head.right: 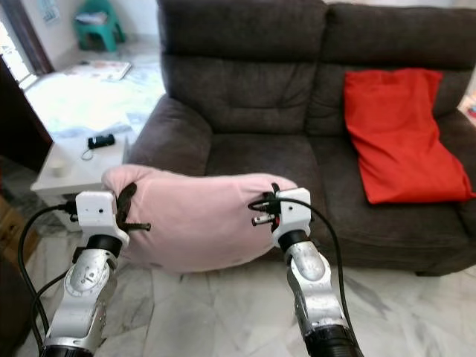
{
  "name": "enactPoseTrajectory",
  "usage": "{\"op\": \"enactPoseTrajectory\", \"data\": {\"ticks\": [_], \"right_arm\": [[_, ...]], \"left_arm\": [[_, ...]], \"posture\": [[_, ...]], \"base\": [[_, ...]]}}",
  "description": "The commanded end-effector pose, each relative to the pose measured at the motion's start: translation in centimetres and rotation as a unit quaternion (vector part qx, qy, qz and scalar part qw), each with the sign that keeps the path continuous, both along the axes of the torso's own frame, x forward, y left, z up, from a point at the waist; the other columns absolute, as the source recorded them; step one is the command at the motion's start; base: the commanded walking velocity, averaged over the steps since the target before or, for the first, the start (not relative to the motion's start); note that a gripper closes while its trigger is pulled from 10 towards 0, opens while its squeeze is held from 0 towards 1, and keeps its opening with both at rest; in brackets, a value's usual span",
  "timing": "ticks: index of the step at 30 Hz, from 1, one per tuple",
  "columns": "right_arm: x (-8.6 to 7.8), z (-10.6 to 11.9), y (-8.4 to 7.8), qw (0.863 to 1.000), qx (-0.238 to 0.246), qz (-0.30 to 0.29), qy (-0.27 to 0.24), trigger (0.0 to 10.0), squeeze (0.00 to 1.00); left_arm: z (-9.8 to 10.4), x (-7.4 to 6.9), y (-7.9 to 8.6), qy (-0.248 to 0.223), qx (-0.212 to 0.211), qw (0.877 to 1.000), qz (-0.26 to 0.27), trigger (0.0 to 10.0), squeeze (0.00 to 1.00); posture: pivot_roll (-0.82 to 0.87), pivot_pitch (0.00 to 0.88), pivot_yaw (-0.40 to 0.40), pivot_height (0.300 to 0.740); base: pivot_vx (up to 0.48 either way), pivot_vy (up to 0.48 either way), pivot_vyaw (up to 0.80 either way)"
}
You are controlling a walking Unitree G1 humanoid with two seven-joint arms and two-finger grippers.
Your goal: Move the pillow to the sofa from floor
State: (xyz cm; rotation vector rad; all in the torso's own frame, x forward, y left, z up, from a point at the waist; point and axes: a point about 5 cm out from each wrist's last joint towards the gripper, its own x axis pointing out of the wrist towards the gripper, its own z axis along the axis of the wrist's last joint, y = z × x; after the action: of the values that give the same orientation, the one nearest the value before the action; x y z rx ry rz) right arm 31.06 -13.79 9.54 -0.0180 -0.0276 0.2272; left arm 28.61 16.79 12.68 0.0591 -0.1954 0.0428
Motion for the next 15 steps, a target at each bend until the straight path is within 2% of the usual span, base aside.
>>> {"op": "enactPoseTrajectory", "data": {"ticks": [1, 6, 12, 15], "right_arm": [[0.7, 2.1, -0.7, 0.999, 0.011, -0.017, -0.043, 10.0, 0.0], [0.8, 2.7, -0.4, 0.998, 0.005, -0.012, -0.056, 10.0, 0.0], [0.8, 3.1, -0.3, 0.998, -0.001, -0.008, -0.067, 10.0, 0.0], [0.9, 3.2, -0.1, 0.998, 0.002, -0.007, -0.069, 10.0, 0.0]], "left_arm": [[1.3, 0.0, 0.2, -0.025, -0.006, 1.0, 0.004, 10.0, 0.0], [1.5, 0.0, 0.2, -0.033, -0.003, 0.999, 0.002, 10.0, 0.0], [1.9, 0.1, 0.4, -0.039, -0.001, 0.999, 0.007, 10.0, 0.0], [1.9, 0.1, 0.4, -0.04, 0.0, 0.999, 0.006, 10.0, 0.0]], "posture": [[0.1, 0.004, -0.027, 0.734], [0.1, 0.004, -0.027, 0.734], [0.1, 0.003, -0.028, 0.734], [0.1, 0.002, -0.029, 0.734]], "base": [[0.0, 0.0, 0.0], [0.0, 0.0, 0.0], [0.26, 0.0, 0.74], [0.274, 0.0, 0.49]]}}
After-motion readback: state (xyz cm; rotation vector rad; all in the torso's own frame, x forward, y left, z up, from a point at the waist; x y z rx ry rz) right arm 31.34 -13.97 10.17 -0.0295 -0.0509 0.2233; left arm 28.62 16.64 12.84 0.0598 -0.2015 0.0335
